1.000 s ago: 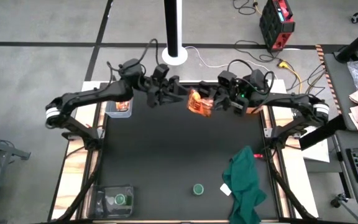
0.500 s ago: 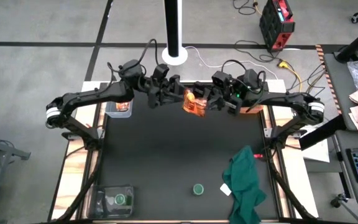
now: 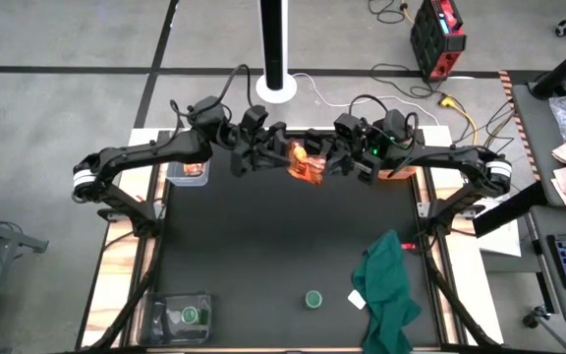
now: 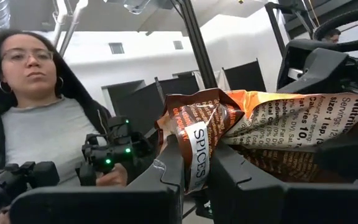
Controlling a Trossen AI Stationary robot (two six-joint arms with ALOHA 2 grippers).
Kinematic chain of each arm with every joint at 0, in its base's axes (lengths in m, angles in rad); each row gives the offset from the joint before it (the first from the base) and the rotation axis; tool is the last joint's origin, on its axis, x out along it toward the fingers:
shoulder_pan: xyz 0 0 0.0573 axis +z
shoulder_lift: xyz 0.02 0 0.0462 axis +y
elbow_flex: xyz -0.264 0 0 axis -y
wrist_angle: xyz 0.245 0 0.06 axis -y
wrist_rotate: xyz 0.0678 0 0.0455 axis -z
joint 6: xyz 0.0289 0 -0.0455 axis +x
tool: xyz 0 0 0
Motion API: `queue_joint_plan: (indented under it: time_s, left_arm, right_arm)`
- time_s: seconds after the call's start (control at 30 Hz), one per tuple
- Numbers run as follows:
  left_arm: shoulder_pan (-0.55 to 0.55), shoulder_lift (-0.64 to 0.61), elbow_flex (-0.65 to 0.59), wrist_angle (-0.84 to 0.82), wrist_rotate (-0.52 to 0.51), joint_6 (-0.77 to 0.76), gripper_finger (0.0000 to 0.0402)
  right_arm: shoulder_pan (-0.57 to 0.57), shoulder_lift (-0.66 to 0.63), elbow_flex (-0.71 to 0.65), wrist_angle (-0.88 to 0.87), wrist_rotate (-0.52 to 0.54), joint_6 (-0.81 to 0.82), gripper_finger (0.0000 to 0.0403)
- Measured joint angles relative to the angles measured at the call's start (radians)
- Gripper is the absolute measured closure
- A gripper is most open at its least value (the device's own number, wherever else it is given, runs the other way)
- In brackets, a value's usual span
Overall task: Sort spices by type
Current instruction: Put the orange seasoning pack into the transparent bin
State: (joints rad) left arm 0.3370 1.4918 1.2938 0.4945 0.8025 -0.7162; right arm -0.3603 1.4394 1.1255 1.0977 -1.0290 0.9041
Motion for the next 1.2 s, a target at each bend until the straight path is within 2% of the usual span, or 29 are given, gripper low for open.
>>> queue_joint_plan:
  time_s: [0.37,0.57,0.73,0.9,1.03,1.2]
  left_arm:
    - [-0.001,0.000,0.000,-0.003,-0.001,0.020,0.0311]
    - [-0.002,0.000,0.000,0.000,-0.001,0.034,0.0391]
    - [-0.002,-0.007,0.000,-0.004,-0.046,0.029,0.0398]
    - [0.027,-0.037,0.000,-0.014,-0.078,0.026,0.0400]
    - [0.059,-0.077,0.000,-0.047,-0.088,0.026,0.0401]
    - [0.107,-0.141,0.000,-0.214,-0.114,0.044,0.0401]
  right_arm:
    - [-0.002,0.002,0.000,-0.120,0.007,-0.060,0.0372]
    - [-0.002,0.002,0.000,-0.122,0.007,-0.065,0.0372]
    - [-0.018,0.001,0.000,-0.120,0.008,-0.013,0.0363]
    - [-0.019,0.001,0.000,-0.138,0.037,0.005,0.0297]
    - [-0.020,0.001,0.000,-0.217,0.041,-0.004,0.0250]
    - [-0.049,0.001,-0.001,-0.334,0.034,-0.004,0.0213]
